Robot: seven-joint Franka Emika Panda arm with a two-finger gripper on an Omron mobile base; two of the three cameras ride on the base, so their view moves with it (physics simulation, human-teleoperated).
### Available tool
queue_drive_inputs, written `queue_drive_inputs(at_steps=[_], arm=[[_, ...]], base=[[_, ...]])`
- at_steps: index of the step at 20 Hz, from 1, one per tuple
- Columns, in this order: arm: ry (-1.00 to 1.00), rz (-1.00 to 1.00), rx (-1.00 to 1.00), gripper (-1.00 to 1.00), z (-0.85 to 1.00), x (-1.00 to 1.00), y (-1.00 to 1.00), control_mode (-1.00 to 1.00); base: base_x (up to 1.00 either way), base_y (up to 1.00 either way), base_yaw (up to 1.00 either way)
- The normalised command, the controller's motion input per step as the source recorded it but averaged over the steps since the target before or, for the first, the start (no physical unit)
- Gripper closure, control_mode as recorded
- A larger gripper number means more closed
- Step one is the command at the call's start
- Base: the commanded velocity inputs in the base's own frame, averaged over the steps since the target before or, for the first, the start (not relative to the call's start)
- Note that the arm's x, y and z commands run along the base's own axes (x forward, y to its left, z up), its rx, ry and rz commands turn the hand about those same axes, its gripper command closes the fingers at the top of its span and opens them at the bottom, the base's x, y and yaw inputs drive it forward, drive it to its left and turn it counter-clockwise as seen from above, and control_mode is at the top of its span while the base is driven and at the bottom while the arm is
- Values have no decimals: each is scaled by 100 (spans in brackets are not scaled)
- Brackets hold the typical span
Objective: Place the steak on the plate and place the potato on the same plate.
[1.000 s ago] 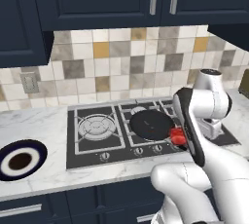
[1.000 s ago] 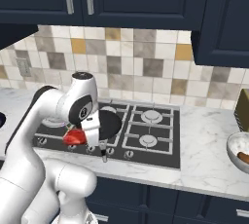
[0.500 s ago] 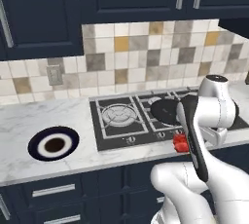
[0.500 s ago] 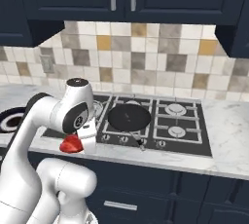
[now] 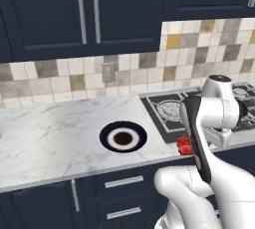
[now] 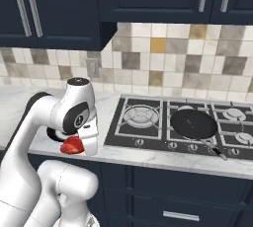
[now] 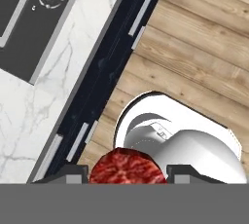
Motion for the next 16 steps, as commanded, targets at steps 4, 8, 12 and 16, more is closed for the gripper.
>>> queue_drive_inputs(at_steps=[4,8,12,16], arm=[[0,0,0,100,0,0,0,100],[0,0,0,100,0,0,0,100],[0,0,0,100,0,0,0,100],[0,0,0,100,0,0,0,100]], base=[[1,69,-1],[34,18,0],[43,2,0],[49,15,0]])
